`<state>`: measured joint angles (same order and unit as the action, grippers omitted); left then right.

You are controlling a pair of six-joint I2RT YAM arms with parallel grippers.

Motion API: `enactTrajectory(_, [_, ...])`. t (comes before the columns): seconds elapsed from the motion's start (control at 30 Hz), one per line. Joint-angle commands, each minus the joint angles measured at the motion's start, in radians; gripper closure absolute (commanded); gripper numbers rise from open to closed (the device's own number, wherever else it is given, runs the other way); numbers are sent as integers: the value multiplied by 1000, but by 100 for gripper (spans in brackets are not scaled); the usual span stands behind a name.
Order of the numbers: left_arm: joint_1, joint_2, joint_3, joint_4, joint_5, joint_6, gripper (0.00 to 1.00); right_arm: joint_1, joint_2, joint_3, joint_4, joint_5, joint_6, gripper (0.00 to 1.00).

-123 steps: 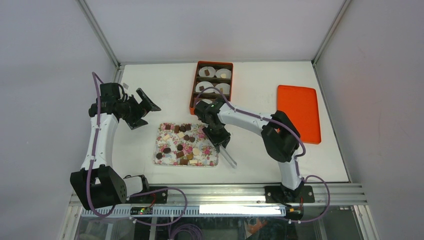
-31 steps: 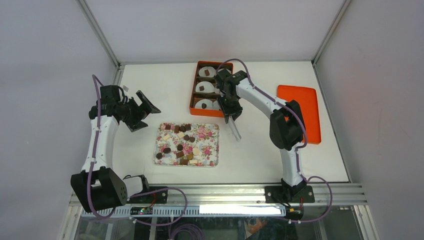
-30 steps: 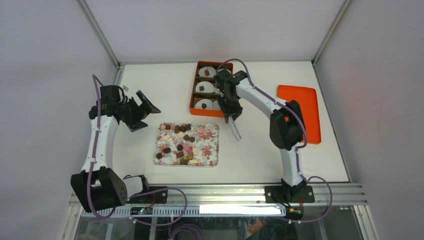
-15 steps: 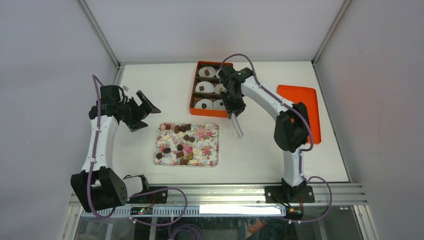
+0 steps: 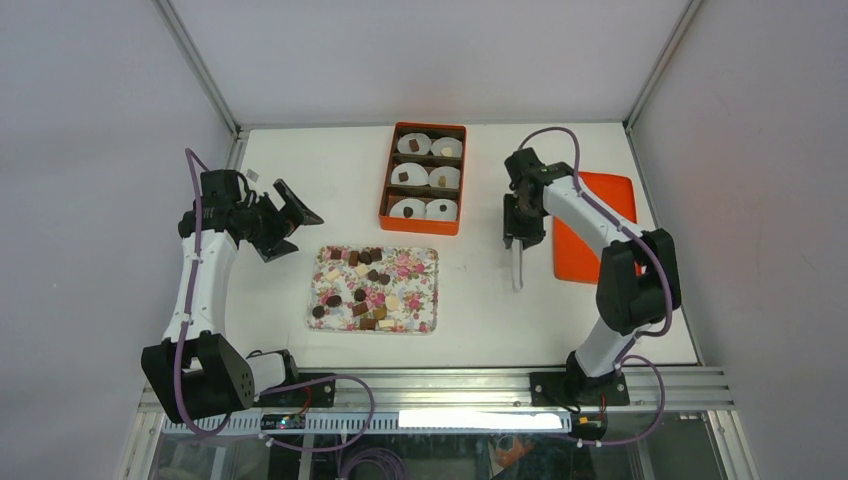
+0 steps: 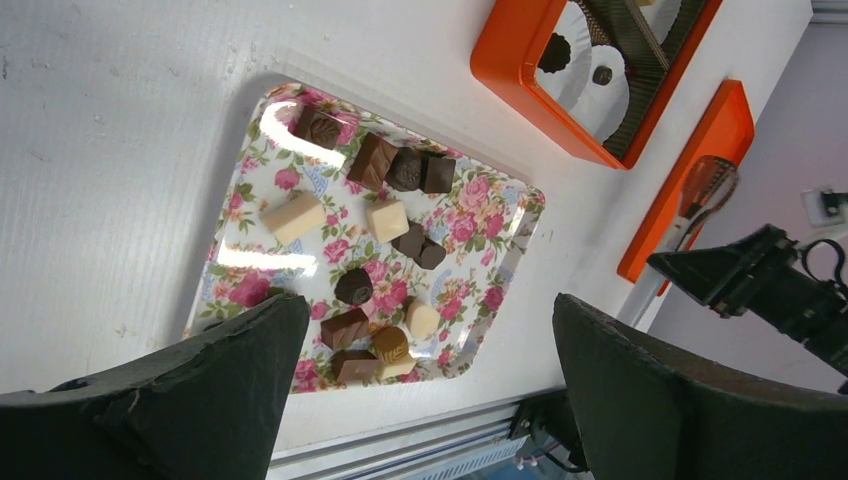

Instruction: Pack the chocolate

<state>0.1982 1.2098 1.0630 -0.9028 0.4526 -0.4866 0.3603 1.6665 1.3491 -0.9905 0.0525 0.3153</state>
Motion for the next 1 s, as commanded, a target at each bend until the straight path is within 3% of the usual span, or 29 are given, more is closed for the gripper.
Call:
enactTrajectory(0.0, [10,-13,-6,41,48,-10,1,4,19,-27,131,8,50,58])
enactTrajectory(0.17, [9,-12,-5,41,55,-13,1,-12,4,-16,129,20,36,26])
enactTrajectory(0.3, [-2,-1,14,56,88,-21,1,-71,-39,3,114,39,13,17])
enactTrajectory(0.4, [-46,13,57,62,67,-28,1,-143,-75,0,111,57,-10,15])
enactTrajectory(0.57, [-162,54,101,83,15,-59,1,-286,-43,-13,125,27,-56,25])
enactTrajectory(0.67, [-195,69,99,98,7,-76,1,-299,44,24,119,10,-91,34])
enactTrajectory(0.8, [-221,50,83,106,3,-92,1,-311,124,68,140,13,-102,37])
enactTrajectory(0.97, [-231,33,71,107,6,-99,1,-319,261,131,153,27,-110,58])
